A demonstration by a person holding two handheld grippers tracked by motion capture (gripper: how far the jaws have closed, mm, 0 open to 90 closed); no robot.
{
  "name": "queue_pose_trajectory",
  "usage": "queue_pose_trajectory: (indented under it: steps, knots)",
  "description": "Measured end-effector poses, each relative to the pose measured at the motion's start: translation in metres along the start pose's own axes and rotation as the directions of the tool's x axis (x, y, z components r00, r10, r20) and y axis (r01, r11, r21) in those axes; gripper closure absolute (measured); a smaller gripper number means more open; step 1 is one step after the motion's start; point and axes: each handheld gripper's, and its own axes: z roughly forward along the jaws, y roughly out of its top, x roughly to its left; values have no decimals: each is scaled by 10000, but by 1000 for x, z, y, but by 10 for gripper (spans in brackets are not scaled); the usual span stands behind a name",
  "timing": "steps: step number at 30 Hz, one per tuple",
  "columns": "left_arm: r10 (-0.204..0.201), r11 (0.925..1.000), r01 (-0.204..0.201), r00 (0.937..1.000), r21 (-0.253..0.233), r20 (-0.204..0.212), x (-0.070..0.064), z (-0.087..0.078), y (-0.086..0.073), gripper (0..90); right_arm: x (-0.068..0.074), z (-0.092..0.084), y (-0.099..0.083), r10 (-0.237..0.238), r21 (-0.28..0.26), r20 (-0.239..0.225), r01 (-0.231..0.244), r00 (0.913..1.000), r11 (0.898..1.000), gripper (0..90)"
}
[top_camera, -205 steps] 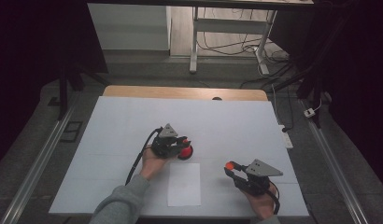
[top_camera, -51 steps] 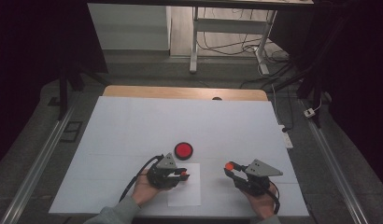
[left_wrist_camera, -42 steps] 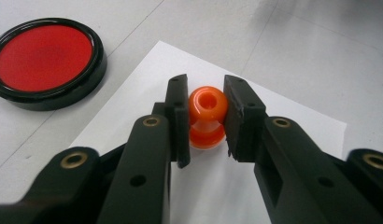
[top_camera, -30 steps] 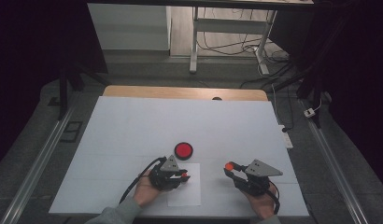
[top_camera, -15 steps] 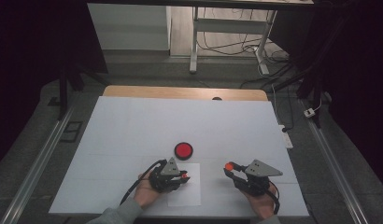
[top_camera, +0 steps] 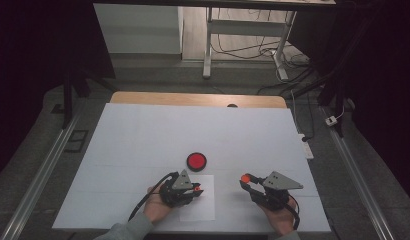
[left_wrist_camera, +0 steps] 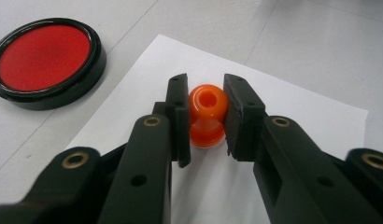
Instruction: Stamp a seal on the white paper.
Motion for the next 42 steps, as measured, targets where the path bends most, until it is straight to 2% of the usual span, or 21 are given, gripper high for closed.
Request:
queue_pose_trajectory:
  steps: [15, 36, 38, 40, 42]
  knots:
    - [-93, 9999, 93, 9999, -82, 49, 1, 0, -1, 733, 1, 0, 1, -36, 1, 15, 36, 10000, 10000, 642]
    - [-18, 9996, 19, 10000, -272, 36, 0, 0, -2, 730, 1, 0, 1, -22, -35, 52, 22, 10000, 10000, 642]
    - [-22, 9996, 25, 9999, -279, 99, 1, 0, -2, 729, 1, 0, 1, -17, -39, 52, 17, 10000, 10000, 642]
    - [-61, 9992, 74, 9994, -391, 345, 1, -1, -1, 729, 1, 0, 1, -20, -45, 63, 21, 10000, 10000, 642]
    - [53, 9983, -36, 9995, -581, 298, -2, -3, 2, 728, 1, -1, 1, -14, -82, 64, 14, 10000, 10000, 642]
